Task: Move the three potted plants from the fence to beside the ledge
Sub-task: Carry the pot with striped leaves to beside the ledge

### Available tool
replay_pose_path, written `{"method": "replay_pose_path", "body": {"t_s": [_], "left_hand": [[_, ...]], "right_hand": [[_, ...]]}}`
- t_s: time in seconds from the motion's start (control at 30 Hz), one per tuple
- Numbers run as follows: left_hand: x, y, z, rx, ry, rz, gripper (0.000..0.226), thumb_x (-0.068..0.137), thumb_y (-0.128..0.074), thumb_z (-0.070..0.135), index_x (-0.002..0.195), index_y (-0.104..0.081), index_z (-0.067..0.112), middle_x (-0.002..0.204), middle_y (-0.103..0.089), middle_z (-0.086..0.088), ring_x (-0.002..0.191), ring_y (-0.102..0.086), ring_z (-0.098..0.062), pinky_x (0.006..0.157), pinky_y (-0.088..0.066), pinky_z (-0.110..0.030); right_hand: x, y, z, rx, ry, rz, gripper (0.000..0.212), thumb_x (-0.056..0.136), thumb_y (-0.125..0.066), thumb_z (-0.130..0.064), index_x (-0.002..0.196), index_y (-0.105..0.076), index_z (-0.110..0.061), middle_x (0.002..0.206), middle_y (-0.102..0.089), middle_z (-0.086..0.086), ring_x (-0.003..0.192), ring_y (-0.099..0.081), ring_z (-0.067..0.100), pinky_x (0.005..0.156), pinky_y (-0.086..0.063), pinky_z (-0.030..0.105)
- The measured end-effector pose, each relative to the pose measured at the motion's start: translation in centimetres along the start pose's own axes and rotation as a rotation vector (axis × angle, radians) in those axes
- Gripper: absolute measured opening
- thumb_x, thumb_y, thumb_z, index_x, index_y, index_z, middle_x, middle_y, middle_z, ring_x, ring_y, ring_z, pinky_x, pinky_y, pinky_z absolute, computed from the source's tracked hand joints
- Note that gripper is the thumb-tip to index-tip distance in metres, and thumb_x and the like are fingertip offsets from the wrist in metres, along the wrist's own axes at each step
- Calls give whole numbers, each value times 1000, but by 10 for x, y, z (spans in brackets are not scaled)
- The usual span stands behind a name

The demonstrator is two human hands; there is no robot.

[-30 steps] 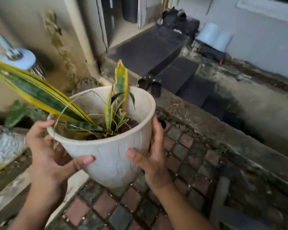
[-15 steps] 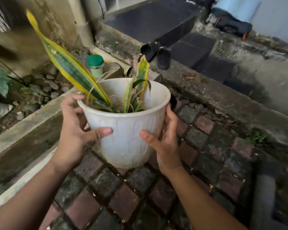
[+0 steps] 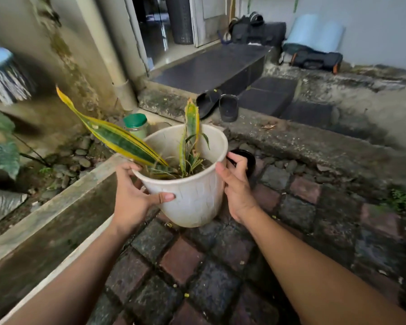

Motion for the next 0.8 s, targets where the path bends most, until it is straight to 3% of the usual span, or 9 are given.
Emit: {"method": "replay_pose_path", "body": {"t_s": [0.03,0.2,0.33,0.4,0.5,0.57,0.67,0.73,0.8], "left_hand": [[-3,-1,-5,34,6,1,93,33,-99,23,103,-38,29,106,-49,5,94,-59,7,83,-53,-19],[-23,-4,-36,170,2,1,94,41,-100,-12,97,-34,26,96,-40,2,75,-53,14,55,-51,-13],[-26,-9,-50,207,72,-9,94,38,-104,-3,102,-36,12,98,-41,-8,83,-42,-16,69,-43,-51],[-21,-9,-49,196,57,-27,94,37,-104,3,101,-36,11,97,-41,-10,82,-41,-16,70,-42,-41],[-12,-9,-47,216,41,-62,89,39,-102,-7,98,-39,12,94,-43,-1,77,-46,4,69,-43,-17],[-6,-8,-48,234,17,-89,87,38,-100,-11,98,-40,11,94,-44,3,75,-47,13,67,-42,-8],[3,-9,-50,186,55,-129,82,37,-98,-1,94,-41,17,93,-46,1,74,-46,5,64,-41,-14],[6,-13,-49,163,99,-156,75,42,-93,1,93,-42,20,94,-46,-3,76,-44,0,65,-40,-21],[3,-20,-47,42,129,-202,64,50,-83,-3,95,-44,21,94,-44,0,78,-43,-6,65,-34,-31]], "right_hand": [[2,1,3,-18,-16,6,62,67,-79,-45,116,-46,-28,120,-70,-7,100,-70,-3,87,-52,24],[10,11,25,-158,-91,-57,64,65,-83,-40,114,-41,-38,129,-69,2,104,-69,6,88,-53,31],[14,23,39,-219,-99,-57,64,61,-73,-29,115,-42,-46,125,-67,-1,110,-63,16,96,-52,42],[17,26,43,-254,-126,-38,64,62,-67,-33,118,-40,-47,123,-66,-2,109,-62,16,96,-52,45],[16,30,47,-313,-141,6,73,65,-60,-38,132,-32,-48,130,-61,-3,116,-60,17,108,-51,54],[12,30,53,-314,-131,30,79,69,-58,-38,141,-29,-53,133,-58,-18,116,-62,1,104,-52,40],[9,29,59,-287,-104,75,81,74,-55,-38,148,-26,-56,129,-56,-37,110,-59,-20,98,-44,21],[9,28,56,-295,-83,104,85,74,-53,-38,152,-24,-51,133,-56,-33,112,-58,-19,104,-43,25],[11,29,50,-314,-74,107,88,76,-54,-34,157,-21,-44,143,-56,-17,124,-57,-5,114,-42,36]]}}
Point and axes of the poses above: each hand's wrist, its own x-axis towards the middle knuckle, its own y-axis out of the back of the hand, z = x × y, the point moved 7 cm from there along x, towards the middle knuckle
